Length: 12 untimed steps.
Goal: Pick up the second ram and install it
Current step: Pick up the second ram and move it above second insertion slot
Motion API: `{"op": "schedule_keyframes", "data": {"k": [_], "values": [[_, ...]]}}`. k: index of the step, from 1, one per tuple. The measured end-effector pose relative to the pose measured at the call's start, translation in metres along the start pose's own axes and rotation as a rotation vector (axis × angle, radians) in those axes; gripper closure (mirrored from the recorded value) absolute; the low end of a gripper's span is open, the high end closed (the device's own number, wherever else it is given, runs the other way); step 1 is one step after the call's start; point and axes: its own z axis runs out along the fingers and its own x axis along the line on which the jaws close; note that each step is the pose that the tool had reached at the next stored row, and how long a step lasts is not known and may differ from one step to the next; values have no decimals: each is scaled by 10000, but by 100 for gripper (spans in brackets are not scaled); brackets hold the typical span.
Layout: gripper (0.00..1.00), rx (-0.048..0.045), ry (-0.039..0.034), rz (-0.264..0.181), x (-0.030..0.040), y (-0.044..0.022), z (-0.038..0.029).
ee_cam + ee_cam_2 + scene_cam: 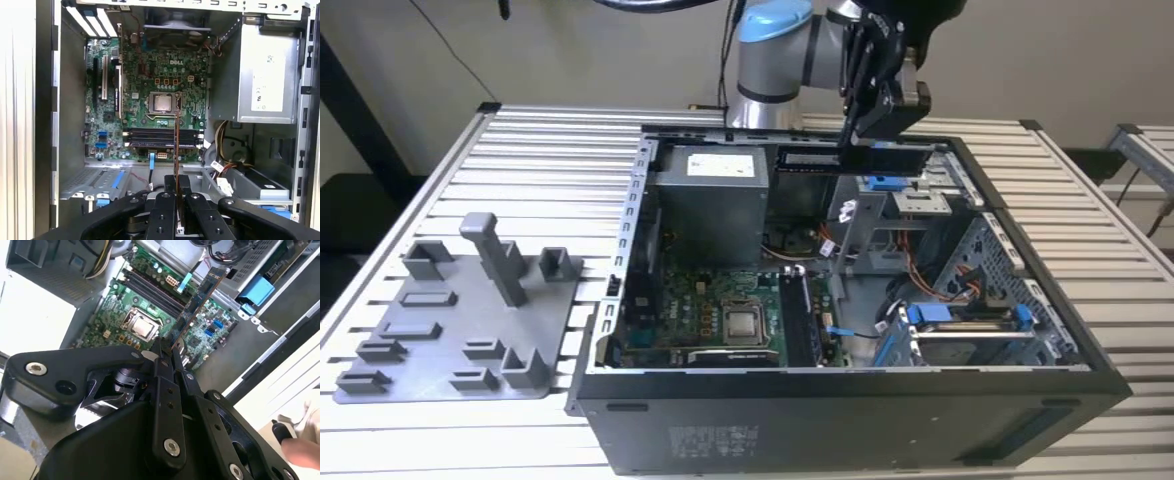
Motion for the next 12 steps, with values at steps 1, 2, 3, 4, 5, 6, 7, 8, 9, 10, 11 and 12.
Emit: {"op": "schedule_keyframes", "data": {"k": [1, 2, 3, 4, 5, 6, 7, 8, 9, 10, 11, 12], "values": [[86, 0, 0, 0, -23, 0, 1], [86, 0, 0, 0, -45, -1, 2], [86, 0, -1, 0, -64, -1, 3], [86, 1, 0, 0, -81, -1, 3], [86, 0, 0, 0, -94, -1, 4], [86, 0, -1, 0, -105, -1, 4], [86, 0, -1, -1, -111, -2, 4], [86, 0, 1, -2, -113, -2, 4], [86, 0, 0, -1, -113, -2, 4], [86, 0, 0, 0, -113, -1, 4], [86, 0, 0, 0, -113, -1, 4], [86, 1, -1, 0, -114, -1, 4]]}}
